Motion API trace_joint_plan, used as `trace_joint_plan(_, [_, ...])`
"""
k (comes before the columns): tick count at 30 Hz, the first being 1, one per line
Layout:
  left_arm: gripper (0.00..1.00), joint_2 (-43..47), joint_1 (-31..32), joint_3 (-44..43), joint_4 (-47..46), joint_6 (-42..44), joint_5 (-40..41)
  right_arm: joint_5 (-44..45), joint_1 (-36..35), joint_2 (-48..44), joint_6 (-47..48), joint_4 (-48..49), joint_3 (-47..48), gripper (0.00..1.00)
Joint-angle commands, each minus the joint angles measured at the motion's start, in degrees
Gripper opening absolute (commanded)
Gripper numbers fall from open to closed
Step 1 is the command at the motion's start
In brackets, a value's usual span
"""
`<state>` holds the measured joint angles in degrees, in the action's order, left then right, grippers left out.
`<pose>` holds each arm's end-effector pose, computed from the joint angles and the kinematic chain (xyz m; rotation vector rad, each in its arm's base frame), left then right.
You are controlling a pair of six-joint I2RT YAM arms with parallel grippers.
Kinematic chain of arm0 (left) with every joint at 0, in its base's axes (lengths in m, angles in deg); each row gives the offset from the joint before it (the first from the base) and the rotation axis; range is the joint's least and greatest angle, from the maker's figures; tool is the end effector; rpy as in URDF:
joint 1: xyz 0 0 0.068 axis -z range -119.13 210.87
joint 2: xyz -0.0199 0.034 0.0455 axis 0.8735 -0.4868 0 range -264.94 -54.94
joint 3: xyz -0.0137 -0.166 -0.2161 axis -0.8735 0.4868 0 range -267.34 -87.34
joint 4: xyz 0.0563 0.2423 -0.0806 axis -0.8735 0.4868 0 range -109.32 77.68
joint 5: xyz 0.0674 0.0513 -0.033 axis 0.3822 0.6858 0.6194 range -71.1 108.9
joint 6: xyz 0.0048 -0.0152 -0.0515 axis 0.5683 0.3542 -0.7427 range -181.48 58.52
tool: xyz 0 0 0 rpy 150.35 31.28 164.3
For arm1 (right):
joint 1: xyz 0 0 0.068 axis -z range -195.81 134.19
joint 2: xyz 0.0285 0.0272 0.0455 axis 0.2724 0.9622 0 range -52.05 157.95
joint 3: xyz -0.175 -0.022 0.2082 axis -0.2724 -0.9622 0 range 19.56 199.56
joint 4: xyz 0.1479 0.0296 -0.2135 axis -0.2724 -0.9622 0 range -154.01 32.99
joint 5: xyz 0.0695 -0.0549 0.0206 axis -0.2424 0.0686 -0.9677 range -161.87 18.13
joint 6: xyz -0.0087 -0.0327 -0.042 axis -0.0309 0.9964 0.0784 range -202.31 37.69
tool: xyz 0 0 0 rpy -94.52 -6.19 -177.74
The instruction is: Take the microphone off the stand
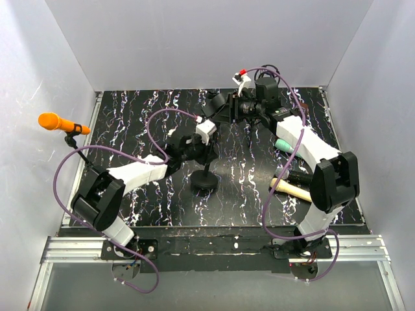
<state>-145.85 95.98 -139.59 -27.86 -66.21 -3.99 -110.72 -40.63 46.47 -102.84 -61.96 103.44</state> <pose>0.2745 -0.2101 0.2177 0.8044 2.0067 -0.8302 0.3601 0.1912 0.3368 -0.5587 1.9326 1.1661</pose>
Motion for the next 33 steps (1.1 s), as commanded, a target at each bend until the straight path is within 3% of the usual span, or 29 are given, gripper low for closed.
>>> trace_joint_plan(1, [0.02, 1.71, 4.88, -0.93, -7.1, 9.39, 29.56, 6.4, -1.46, -4.73, 1.81, 2.57, 0.24, 0.01])
trace_joint_plan(3, [0.45, 1.7, 4.96, -0.75, -7.72, 11.31, 27.39, 8.96, -1.72, -5.88, 2.6, 4.24, -0.2, 0.01])
trace_joint_plan(4, [0.62, 2.05, 4.88, -0.75, -7.38, 11.85, 26.16, 9.4, -1.64, -6.32, 2.95, 6.07, -0.73, 0.01])
trace_joint_plan(5, [0.71, 2.75, 4.88, -0.84, -6.33, 12.11, 25.1, 9.58, -1.55, -6.67, 3.48, 7.49, -1.25, 0.01])
trace_joint_plan(8, [0.81, 6.17, 3.74, -1.28, -1.59, 12.12, 18.0, 9.32, -1.64, -7.64, 5.24, 11.0, -3.62, 0.01])
trace_joint_plan(13, [0.84, 14.87, 0.76, -3.82, 11.05, 12.64, 8.68, 4.15, -1.64, -9.66, 7.43, 18.82, -10.3, 0.01])
trace_joint_plan(17, [0.85, 22.61, -2.68, -10.92, 24.05, 18.86, -6.88, 1.51, -2.51, -12.64, 12.43, 23.75, -16.72, 0.01])
trace_joint_plan(20, [0.85, 24.11, -3.03, -17.69, 32.34, 22.91, -8.22, -0.7, -4.97, -15.45, 18.93, 24.11, -19.97, 0.01])
trace_joint_plan(24, [0.84, 23.51, -3.38, -23.41, 32.8, 22.67, -6.73, -1.31, -7.26, -17.31, 24.13, 24.02, -23.66, 0.01])
trace_joint_plan(27, [0.83, 21.84, -3.65, -25.53, 29.47, 16.19, -4.19, -1.31, -8.22, -18.01, 25.89, 24.2, -26.04, 0.01])
trace_joint_plan(33, [0.81, 19.9, -3.65, -21.15, 26.55, 14.74, -4.53, -1.93, -9.02, -18.19, 29.41, 23.41, -31.31, 0.01])
